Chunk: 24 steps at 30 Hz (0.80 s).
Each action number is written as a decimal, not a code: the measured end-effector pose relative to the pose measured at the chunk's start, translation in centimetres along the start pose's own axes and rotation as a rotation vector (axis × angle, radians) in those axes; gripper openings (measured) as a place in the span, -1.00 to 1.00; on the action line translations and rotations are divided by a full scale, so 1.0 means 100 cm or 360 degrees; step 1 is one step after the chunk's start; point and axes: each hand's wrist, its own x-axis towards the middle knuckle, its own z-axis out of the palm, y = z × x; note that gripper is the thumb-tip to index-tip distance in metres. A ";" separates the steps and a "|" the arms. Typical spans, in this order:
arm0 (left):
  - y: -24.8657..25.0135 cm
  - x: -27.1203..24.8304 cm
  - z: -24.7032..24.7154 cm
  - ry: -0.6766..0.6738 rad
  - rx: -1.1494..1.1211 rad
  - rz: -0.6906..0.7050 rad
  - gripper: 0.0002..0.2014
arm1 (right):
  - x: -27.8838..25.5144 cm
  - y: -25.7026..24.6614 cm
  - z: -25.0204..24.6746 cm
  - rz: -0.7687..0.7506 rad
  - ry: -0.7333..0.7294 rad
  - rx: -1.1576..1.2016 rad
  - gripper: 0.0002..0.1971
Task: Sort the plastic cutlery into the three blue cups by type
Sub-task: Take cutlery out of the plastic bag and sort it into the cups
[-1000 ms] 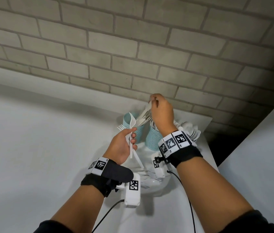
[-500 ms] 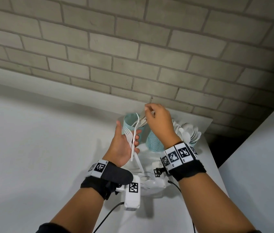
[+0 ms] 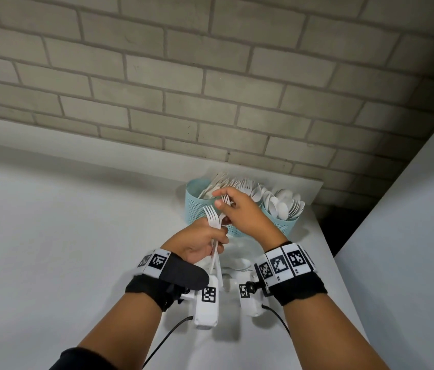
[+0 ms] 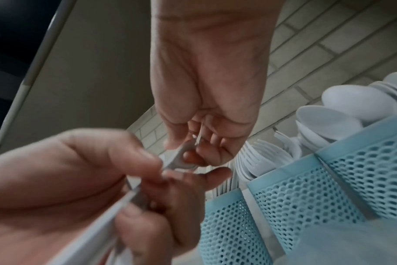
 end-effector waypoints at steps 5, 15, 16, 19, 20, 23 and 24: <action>0.000 0.002 0.009 0.0170 0.0285 -0.0057 -0.56 | -0.012 -0.003 -0.004 0.0070 -0.0161 -0.0101 -0.76; -0.004 0.003 0.015 0.0154 0.0632 0.0031 -0.82 | -0.014 0.005 -0.012 0.0317 0.0009 -0.0179 -0.73; -0.005 0.003 0.014 0.0148 0.0637 0.0034 -0.86 | -0.014 0.006 -0.015 0.0342 0.0074 -0.0155 -0.70; -0.006 0.005 0.011 0.0176 0.0629 -0.0006 -0.91 | -0.011 0.007 -0.031 0.0358 0.0374 -0.0093 -0.67; -0.007 0.005 0.010 0.0195 0.0611 -0.0022 -0.86 | -0.010 0.006 -0.038 0.0342 0.0508 -0.0058 -0.65; -0.008 0.006 0.007 0.0316 0.0635 -0.0052 -0.77 | -0.004 -0.002 -0.063 0.0241 0.0919 -0.0099 -0.62; -0.009 0.007 0.006 0.0358 0.0718 -0.0058 -0.76 | -0.004 -0.005 -0.070 0.0184 0.1045 -0.0174 -0.63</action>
